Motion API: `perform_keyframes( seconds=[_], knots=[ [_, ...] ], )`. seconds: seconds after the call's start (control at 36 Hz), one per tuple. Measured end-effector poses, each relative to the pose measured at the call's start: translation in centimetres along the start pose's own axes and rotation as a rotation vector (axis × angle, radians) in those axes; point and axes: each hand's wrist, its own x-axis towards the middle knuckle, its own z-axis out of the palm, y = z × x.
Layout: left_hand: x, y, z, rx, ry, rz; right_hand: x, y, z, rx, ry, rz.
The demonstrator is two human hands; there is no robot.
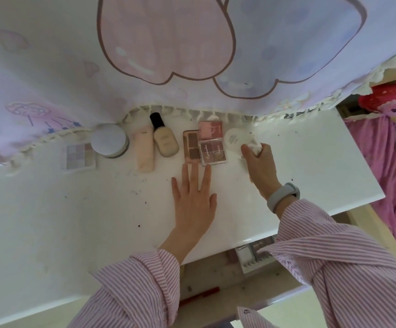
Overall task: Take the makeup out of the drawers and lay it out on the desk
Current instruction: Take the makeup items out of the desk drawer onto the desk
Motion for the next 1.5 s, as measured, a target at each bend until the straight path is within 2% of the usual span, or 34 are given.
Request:
perform_keyframes(
  seconds=[0.14, 0.25, 0.36, 0.56, 0.69, 0.78, 0.94, 1.08, 1.19, 1.31, 1.42, 1.5],
  knots=[
    [0.6, -0.3, 0.2, 0.061, -0.009, 0.083, 0.3, -1.3, 0.5, -0.111, -0.039, -0.088],
    [1.9, 0.0, 0.4, 0.038, -0.015, 0.066, 0.5, -1.5, 0.6, -0.196, -0.059, -0.13],
    [2.6, 0.4, 0.4, 0.004, -0.036, 0.063, 0.6, -0.5, 0.1, -0.096, 0.045, -0.072],
    [3.3, 0.7, 0.0, -0.029, -0.044, 0.05, 0.6, 0.3, -1.6, 0.292, 0.155, 0.142],
    [3.3, 0.3, 0.1, -0.059, -0.002, 0.07, 0.7, 2.0, -2.9, 0.234, 0.313, 0.175],
    [3.3, 0.3, 0.2, -0.045, 0.001, 0.074, 0.7, 2.5, -2.7, 0.148, 0.256, 0.197],
    [3.8, 0.8, 0.0, -0.012, -0.052, 0.051, 0.5, 1.6, -0.7, -0.025, 0.109, 0.076],
    [3.3, 0.6, -0.7, -0.043, -0.071, 0.05, 0.4, 1.4, -0.8, -0.205, 0.071, -0.009],
    [0.5, 0.5, -1.1, -0.089, -0.063, 0.037, -1.6, 2.1, -1.8, -0.241, 0.025, -0.036],
    [-4.9, 0.8, -1.0, -0.197, 0.024, 0.096, -7.4, 3.8, -3.2, -0.212, 0.022, -0.256],
    [-11.7, 0.6, 0.1, -0.304, 0.132, 0.216, -13.7, 8.2, -5.0, -0.253, -0.185, -0.455],
    [-16.6, 0.2, 1.2, -0.391, 0.163, 0.318, -16.6, 11.9, -5.7, -0.452, -0.466, -0.361]
  ],
)
